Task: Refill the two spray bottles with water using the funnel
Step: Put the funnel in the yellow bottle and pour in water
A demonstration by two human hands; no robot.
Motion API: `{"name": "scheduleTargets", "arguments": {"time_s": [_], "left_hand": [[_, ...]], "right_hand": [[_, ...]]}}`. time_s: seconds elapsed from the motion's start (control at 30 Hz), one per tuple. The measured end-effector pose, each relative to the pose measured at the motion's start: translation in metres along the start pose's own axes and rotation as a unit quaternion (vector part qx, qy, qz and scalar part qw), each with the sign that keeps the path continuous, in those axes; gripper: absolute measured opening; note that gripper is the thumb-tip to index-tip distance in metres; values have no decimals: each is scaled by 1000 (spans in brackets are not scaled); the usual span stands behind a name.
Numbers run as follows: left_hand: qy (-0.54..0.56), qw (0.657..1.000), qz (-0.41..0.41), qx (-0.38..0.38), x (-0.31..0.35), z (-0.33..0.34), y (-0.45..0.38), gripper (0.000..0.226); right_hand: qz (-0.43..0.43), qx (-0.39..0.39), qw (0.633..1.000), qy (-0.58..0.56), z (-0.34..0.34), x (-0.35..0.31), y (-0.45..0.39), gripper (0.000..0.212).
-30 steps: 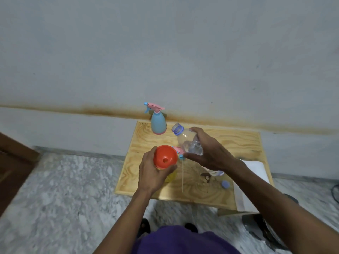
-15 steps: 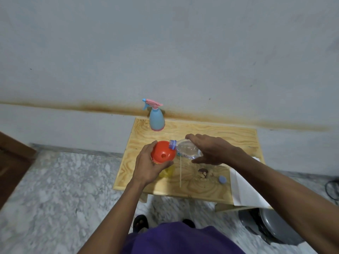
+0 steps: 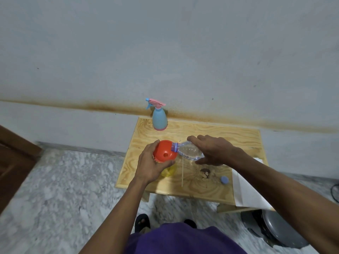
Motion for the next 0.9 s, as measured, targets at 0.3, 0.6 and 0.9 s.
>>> {"name": "scheduleTargets", "arguments": {"time_s": [0.3, 0.6, 0.9], "left_hand": [[0, 1000, -3, -1, -1, 1, 0, 97], [-3, 1000, -1, -1, -1, 1, 1, 97], [-2, 1000, 1, 1, 0, 0, 0, 96]], "right_hand": [[14, -36, 999, -26, 6, 4, 1, 88], [25, -66, 995, -69, 6, 4, 5, 98], [30, -88, 994, -52, 6, 7, 3, 95]]}}
Point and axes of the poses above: each hand's wrist, its own y-axis away from the middle knuckle, its own z-axis out of the palm, x = y × z, the point moved 10 cm from there along -y, towards the middle knuckle, and after that the axes turned 9 degrees about x, right-handed, at the moved point
